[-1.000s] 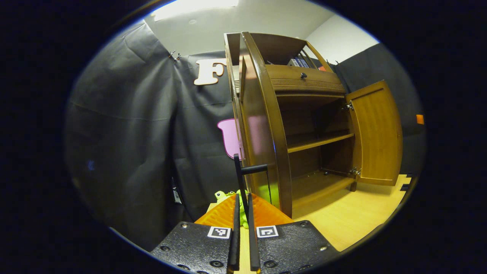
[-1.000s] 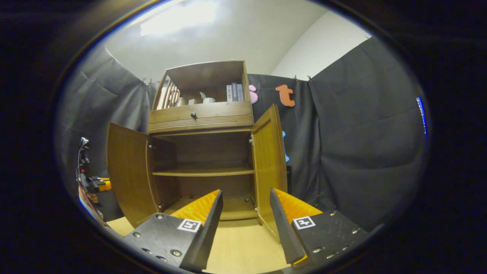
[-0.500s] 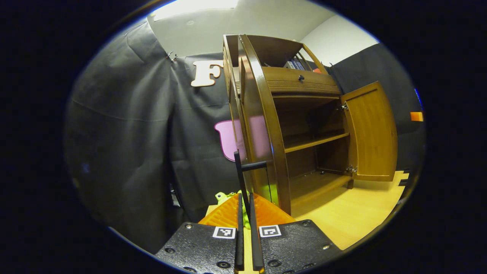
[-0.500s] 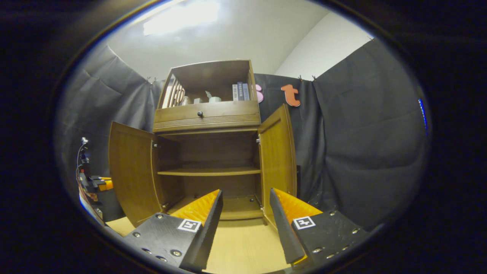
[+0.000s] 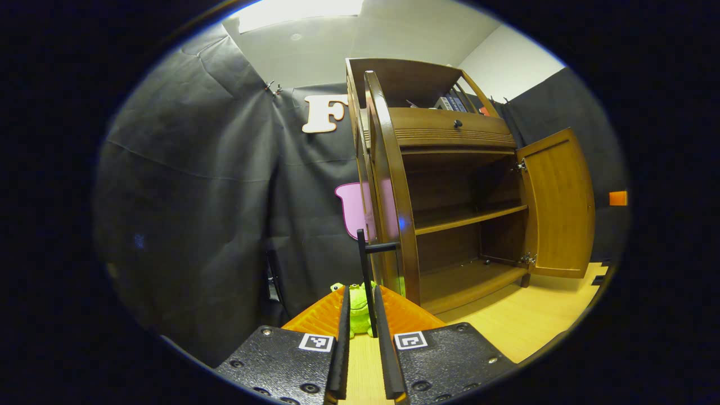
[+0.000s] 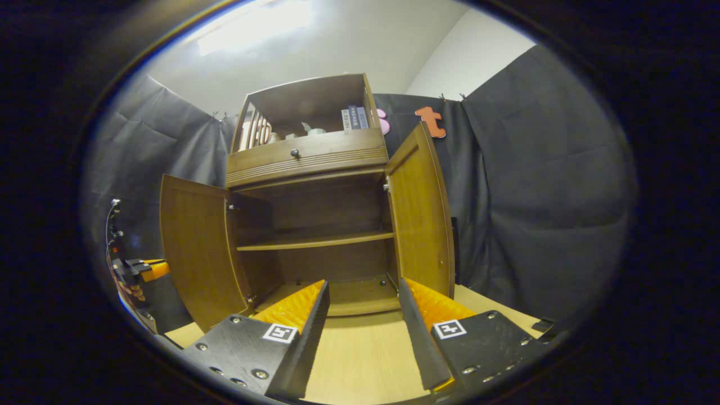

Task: Open the right door of the double-door shoe cabinet with the right hand, and open the left door with the left hand.

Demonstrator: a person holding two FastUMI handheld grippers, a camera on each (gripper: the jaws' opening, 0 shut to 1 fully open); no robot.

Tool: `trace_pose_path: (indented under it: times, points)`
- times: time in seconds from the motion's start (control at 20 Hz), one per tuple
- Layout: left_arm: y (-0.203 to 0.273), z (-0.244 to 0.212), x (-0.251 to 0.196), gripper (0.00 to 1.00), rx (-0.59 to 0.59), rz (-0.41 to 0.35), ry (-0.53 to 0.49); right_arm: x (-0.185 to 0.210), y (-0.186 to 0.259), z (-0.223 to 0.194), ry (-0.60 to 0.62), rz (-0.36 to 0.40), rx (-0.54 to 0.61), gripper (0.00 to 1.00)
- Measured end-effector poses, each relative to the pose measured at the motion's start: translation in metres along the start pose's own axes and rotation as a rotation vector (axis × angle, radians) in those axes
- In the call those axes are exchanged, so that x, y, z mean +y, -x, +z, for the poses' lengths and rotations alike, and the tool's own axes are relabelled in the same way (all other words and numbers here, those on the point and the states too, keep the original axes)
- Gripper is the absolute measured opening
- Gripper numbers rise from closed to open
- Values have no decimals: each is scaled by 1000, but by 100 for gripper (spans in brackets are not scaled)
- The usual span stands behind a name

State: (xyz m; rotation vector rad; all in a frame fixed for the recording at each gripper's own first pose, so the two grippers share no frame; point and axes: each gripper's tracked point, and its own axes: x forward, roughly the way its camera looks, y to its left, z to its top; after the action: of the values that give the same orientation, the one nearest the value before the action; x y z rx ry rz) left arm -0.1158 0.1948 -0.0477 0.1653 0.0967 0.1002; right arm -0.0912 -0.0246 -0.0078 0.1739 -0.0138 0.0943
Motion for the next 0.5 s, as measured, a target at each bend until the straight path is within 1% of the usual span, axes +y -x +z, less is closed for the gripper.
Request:
trace_pose_path:
  times: [0.15,0.2,0.25,0.35,0.4,0.5]
  points:
    - [1,1,0,30,24,19,72,-4,-4,-5,-22,0,6,74]
    - [2,3,5,30,27,41,98,-2,-5,-7,-28,8,12,74]
    - [2,4,8,27,27,62,119,0,-7,-10,-30,17,19,74]
    - [8,8,16,31,25,117,143,0,-9,-14,-24,34,28,74]
    - [12,9,15,31,28,127,150,0,-10,-16,-17,43,35,74]
    - [19,11,4,52,37,119,171,-2,-14,-19,-7,49,39,74]
